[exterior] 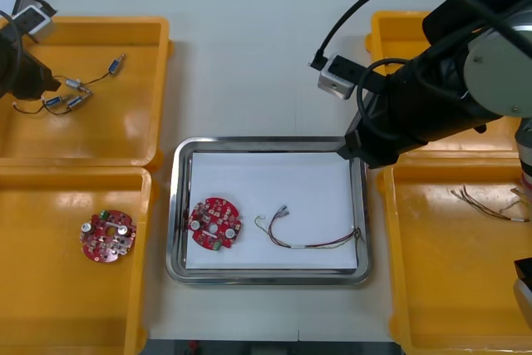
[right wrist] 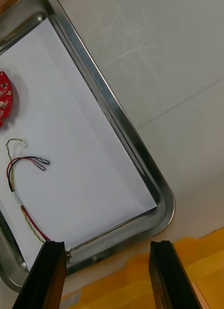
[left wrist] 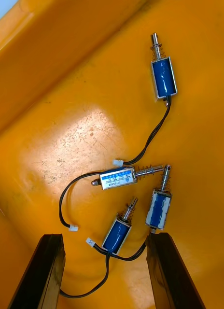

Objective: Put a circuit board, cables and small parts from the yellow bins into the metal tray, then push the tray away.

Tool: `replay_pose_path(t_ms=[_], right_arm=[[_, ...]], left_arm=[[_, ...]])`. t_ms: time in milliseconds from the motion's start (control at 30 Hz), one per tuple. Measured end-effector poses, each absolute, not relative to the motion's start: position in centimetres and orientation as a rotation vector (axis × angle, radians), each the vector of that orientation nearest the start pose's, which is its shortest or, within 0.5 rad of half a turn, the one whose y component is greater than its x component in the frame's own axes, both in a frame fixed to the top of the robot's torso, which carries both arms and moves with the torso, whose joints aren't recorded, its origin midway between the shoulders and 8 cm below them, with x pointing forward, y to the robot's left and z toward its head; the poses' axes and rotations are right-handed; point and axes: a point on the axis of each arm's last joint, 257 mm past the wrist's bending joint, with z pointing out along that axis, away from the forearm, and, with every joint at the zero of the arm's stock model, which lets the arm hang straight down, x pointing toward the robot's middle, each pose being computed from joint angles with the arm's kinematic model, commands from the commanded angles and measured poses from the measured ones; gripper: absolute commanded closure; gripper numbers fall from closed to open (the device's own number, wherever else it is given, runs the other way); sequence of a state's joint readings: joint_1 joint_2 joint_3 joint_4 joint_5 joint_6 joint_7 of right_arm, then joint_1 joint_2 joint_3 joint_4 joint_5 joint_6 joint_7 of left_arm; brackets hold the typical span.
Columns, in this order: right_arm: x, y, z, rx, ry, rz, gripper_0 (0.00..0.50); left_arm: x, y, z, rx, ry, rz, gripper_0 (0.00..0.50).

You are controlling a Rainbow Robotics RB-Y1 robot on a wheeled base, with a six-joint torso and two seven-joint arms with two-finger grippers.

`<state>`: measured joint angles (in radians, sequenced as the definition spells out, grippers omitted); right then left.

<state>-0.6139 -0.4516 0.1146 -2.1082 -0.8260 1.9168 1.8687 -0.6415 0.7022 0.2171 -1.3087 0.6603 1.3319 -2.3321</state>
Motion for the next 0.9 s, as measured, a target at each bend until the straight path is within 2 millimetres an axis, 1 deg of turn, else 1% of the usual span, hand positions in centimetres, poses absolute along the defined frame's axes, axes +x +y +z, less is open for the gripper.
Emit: replay_pose_path(t_ms=[200,467,633,767,900], right_arm=[[43.6,-14.8,-11.5,-1.202,2.226,0.109,0.000],[44.7,-19.8,-10.2,-1.060,2.270,0.046,0.000],[45.6,-23.0,-9.9,-0.955,2.314,0.010,0.000],[46.4,-25.3,-9.9,-0.823,2.368,0.019,0.000],[47.0,-27.7,-9.8,-0.717,2.404,0.026,0.000]], left_arm=[[58.7,42.4,-14.5,0.755,2.278,0.277,0.000],[58.8,41.5,-15.9,0.808,2.290,0.296,0.000],[58.8,42.0,-16.9,0.791,2.307,0.291,0.000],[58.6,42.6,-17.7,0.794,2.328,0.287,0.000],[58.5,42.9,-17.9,0.887,2.306,0.323,0.000]])
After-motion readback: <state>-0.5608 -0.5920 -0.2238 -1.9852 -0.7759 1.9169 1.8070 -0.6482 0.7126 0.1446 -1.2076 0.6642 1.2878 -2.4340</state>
